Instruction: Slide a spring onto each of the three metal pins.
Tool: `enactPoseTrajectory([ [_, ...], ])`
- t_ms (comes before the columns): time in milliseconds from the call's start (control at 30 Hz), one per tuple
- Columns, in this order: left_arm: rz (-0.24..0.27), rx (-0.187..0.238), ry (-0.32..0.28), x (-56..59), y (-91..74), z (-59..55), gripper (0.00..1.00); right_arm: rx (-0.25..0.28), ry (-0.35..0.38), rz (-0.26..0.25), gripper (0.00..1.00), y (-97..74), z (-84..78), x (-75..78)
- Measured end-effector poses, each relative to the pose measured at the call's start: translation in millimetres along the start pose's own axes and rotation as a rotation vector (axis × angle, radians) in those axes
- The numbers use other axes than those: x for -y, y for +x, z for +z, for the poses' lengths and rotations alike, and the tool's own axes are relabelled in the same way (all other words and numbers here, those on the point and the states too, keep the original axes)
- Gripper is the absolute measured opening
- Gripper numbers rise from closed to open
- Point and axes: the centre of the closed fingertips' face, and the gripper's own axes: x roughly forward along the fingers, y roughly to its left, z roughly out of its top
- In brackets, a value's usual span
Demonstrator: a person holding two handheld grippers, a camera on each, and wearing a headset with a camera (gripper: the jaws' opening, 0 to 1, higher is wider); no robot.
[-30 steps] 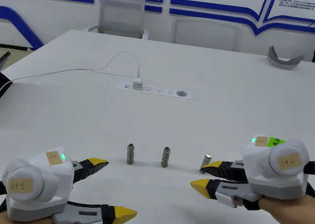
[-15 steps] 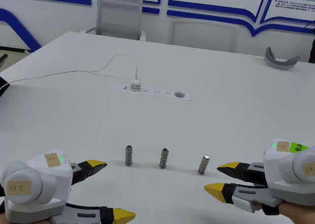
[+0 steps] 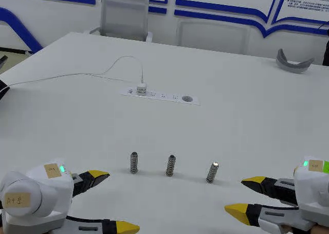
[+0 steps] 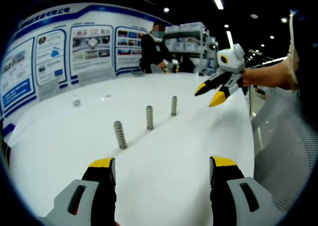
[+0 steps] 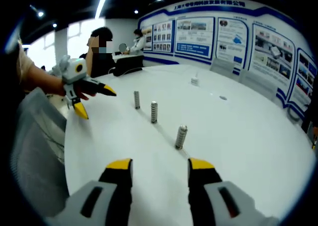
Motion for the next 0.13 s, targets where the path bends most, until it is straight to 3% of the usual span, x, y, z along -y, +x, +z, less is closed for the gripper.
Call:
enactPoseTrajectory([
  [133, -0.001, -0.002, -0.003, 0.6, 0.7, -1.2, 0.79, 0.005, -0.017, 0.005, 0.49, -2.3, -0.9, -1.4],
])
